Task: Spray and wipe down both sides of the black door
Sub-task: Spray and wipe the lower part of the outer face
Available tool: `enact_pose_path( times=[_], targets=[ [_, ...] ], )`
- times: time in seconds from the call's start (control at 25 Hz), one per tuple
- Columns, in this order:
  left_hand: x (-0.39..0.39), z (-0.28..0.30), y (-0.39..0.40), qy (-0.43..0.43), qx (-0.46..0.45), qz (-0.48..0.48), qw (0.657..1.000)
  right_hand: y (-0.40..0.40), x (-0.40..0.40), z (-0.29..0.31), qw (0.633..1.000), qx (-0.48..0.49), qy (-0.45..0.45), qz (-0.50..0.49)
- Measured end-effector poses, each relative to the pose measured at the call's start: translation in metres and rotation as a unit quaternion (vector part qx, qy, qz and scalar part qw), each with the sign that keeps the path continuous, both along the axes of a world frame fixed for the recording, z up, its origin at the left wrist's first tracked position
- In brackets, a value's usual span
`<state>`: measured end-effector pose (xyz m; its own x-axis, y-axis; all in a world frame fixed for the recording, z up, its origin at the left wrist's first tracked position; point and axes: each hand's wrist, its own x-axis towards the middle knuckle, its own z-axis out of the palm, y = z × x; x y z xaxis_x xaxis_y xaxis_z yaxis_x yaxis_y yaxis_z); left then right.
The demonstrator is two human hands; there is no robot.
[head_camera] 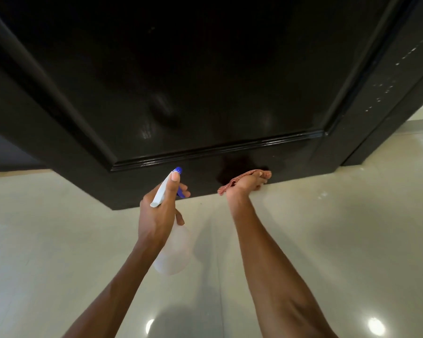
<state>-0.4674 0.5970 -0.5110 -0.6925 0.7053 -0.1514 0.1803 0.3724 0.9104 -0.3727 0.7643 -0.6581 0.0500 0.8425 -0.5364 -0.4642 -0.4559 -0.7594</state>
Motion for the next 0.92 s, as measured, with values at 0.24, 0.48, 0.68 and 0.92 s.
enact_pose_path(
  times=[0.24,0.48,0.68,0.92],
  targets=[
    [0.027,0.0,0.029,-0.011,0.009,-0.04,0.999,0.062,0.032,0.024,0.972,0.126,-0.155,-0.122],
    [0.055,0.004,0.058,0.014,0.01,-0.047,0.999,0.022,0.004,0.004,0.911,0.251,-0.326,-0.003],
    [0.062,-0.006,0.053,0.023,-0.002,-0.067,0.997,0.098,0.078,-0.004,0.921,0.214,-0.29,-0.15],
    [0.059,-0.002,0.047,0.033,-0.011,-0.061,0.998,0.104,0.083,-0.051,0.973,0.03,-0.177,-0.142]
  ],
)
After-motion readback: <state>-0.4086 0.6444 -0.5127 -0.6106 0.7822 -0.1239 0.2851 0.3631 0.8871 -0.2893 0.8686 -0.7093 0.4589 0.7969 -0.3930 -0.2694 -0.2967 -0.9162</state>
